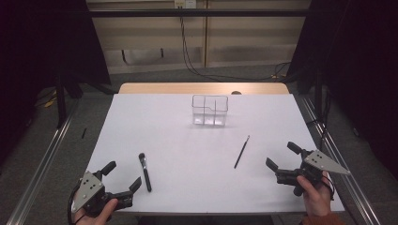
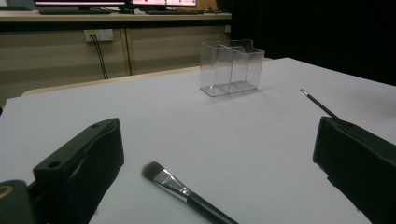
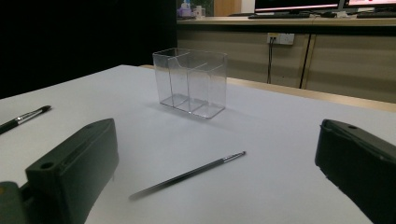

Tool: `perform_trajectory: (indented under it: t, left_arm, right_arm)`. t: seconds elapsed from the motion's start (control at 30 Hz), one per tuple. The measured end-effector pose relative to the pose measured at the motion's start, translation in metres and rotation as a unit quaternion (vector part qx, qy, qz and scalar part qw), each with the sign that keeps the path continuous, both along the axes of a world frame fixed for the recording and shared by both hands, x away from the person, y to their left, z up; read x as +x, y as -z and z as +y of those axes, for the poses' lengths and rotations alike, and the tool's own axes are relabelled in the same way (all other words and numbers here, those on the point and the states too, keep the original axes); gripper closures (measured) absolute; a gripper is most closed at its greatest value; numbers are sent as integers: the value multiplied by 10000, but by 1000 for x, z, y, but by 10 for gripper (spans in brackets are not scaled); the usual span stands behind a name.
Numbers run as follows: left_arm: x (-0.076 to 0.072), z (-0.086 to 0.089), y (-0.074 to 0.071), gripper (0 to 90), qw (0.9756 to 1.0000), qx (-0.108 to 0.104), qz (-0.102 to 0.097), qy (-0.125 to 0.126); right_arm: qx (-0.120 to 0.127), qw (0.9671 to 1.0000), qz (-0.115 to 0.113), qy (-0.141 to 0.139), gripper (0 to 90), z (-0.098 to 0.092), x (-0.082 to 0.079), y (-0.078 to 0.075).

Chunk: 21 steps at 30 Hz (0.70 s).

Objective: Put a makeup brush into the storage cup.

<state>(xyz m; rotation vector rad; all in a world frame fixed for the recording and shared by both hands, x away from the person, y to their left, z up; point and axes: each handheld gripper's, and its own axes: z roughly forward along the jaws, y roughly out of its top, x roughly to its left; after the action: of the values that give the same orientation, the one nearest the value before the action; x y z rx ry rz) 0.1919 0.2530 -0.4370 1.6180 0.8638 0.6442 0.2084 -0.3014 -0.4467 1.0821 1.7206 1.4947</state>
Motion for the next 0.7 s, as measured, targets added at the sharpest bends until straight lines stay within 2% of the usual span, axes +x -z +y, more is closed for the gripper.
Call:
perform_trajectory:
  t: [0.7]
  left_arm:
    - [7, 0, -1, 19, 10000, -2, -54, -83]
  right_arm:
    - [108, 9999, 9, -4, 0, 0, 0, 2]
